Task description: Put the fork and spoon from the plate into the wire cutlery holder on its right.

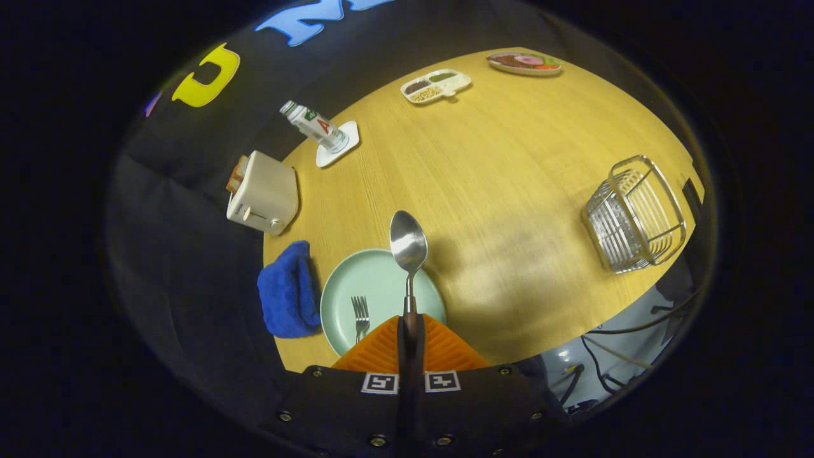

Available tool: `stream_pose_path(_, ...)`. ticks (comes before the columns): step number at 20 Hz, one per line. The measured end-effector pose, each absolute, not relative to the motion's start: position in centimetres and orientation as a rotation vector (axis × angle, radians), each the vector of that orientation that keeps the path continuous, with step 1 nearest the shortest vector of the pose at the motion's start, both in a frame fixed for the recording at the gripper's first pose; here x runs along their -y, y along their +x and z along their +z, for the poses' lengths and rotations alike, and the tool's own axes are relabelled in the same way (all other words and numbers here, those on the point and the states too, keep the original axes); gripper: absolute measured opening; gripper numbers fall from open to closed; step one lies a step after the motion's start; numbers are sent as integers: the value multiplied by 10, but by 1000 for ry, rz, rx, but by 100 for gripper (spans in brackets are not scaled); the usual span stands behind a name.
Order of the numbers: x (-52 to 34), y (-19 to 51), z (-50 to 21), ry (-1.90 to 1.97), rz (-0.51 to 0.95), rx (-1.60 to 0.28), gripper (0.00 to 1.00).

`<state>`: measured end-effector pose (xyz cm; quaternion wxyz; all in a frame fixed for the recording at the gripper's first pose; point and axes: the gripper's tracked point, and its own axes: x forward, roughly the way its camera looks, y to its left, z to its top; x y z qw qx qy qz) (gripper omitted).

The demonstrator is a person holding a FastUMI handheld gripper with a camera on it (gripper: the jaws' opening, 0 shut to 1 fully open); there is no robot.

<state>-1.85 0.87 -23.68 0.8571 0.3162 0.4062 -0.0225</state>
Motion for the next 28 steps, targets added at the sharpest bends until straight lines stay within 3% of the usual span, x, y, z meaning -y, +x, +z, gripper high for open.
stream_pose_path(9,95,-58,-218,728,-290,-713,1)
stream_pose_path(15,146,-99,-241,856,-454,-725,1)
stream_pose_path(28,151,-95,-247,929,-476,-761,6)
